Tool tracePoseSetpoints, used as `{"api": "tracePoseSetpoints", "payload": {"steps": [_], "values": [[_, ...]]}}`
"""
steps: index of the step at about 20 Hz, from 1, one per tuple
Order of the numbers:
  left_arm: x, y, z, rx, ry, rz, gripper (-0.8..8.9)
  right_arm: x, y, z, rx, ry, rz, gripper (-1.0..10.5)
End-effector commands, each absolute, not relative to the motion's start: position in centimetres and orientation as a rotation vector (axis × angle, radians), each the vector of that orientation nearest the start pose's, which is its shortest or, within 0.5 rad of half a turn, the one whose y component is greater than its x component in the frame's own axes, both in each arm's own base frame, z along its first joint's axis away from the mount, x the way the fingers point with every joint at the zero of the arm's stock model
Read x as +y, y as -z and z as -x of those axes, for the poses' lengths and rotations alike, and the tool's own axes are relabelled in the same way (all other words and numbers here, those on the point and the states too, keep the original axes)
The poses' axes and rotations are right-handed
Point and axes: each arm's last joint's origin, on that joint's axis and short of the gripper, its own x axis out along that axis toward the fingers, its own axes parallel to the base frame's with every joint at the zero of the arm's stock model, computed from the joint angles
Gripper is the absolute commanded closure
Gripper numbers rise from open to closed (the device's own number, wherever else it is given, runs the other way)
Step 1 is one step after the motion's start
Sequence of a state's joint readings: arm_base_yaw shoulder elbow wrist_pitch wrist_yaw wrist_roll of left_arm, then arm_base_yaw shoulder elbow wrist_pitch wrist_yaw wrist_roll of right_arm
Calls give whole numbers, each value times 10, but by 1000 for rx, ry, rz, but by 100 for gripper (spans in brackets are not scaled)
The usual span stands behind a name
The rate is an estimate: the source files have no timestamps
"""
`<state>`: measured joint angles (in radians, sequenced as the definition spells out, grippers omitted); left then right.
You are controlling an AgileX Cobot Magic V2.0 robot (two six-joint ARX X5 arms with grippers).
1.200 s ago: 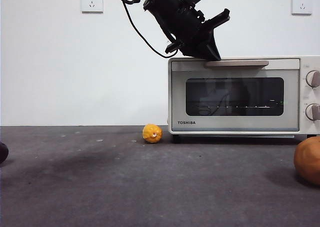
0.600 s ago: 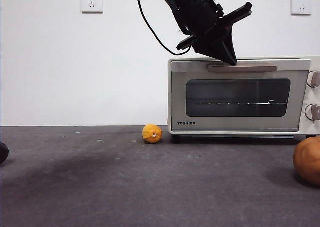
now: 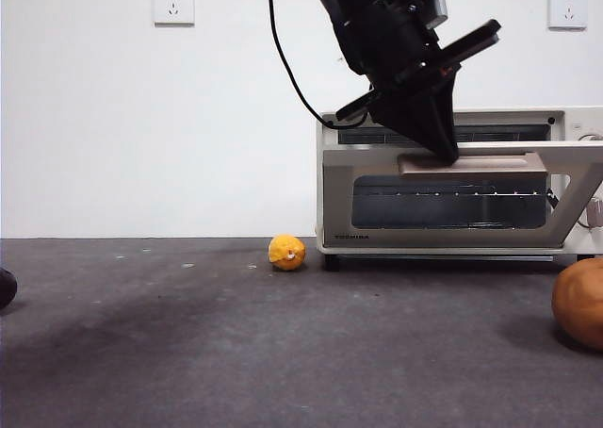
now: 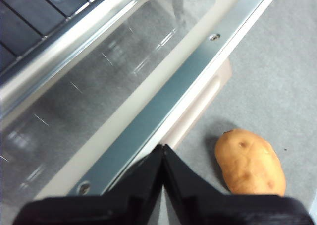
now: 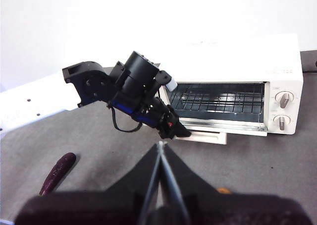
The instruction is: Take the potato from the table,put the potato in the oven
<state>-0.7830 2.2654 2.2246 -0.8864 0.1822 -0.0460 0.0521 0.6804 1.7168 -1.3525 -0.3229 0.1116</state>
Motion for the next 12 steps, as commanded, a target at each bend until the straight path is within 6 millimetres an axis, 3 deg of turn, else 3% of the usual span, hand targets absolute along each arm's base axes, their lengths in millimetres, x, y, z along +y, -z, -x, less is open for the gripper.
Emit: {"api": "tracePoseSetpoints", "payload": {"steps": [1,12], "values": [[-354,-239,-359,1008,765,-288,820,8,-480,25,352,-373,-164,946],[-361,-202,-355,1147,746,-343,820,10,-480,28,350,-422,-181,946]]}}
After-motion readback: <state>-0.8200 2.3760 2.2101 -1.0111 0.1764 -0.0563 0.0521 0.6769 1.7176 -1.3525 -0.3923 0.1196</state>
